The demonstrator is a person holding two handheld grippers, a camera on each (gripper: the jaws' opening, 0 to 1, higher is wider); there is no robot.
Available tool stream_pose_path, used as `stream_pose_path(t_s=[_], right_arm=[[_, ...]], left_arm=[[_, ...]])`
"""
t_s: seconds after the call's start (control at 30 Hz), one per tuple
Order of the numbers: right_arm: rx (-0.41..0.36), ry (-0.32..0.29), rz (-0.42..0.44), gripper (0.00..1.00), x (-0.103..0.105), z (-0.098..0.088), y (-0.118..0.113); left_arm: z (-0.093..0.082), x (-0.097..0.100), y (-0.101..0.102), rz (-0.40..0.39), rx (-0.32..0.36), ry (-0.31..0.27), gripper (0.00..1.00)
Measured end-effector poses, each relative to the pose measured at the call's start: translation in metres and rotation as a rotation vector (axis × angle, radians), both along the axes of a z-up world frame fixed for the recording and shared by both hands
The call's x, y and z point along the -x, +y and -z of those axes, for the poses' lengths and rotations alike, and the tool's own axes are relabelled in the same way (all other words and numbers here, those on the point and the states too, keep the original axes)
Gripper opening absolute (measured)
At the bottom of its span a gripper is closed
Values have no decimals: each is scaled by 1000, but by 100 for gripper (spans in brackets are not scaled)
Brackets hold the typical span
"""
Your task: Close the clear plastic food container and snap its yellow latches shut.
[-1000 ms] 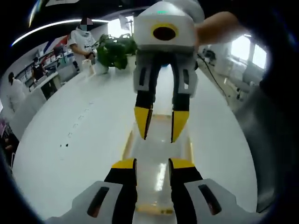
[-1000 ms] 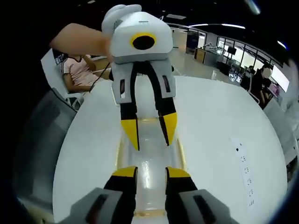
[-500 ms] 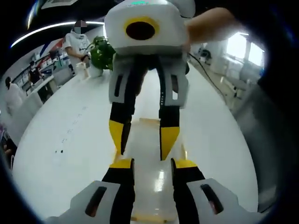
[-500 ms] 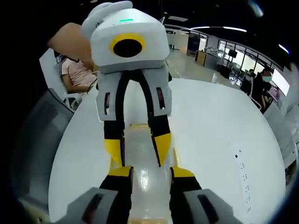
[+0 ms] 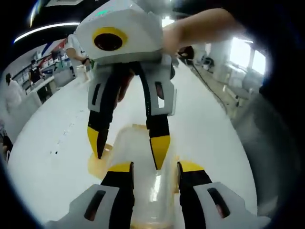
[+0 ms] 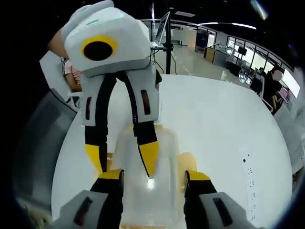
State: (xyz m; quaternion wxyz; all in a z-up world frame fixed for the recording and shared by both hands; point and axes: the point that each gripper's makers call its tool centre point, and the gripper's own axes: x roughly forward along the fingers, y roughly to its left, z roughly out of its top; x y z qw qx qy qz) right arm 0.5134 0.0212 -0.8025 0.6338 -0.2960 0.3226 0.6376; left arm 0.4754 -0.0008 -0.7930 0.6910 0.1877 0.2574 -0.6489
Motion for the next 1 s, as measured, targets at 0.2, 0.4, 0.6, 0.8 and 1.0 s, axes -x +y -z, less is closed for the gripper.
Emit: stream_pose_path(t_s=[0.2, 0.4, 0.6, 0.8, 1.0], right_arm=[[9, 61, -10, 60, 2, 5, 1], [44, 100, -27, 67, 3, 15, 1], [77, 149, -46, 65, 6, 21, 2], [123, 191, -76, 63, 6, 23, 1], [192, 217, -110, 62, 8, 27, 3]], left_arm=[[9, 6, 3, 10, -38, -67, 38], [19, 17, 4, 62, -125, -217, 45], [26, 8, 6, 91, -219, -463, 40], [29, 7, 4, 63, -230, -499, 39], [31, 4, -1, 25, -245, -517, 35]])
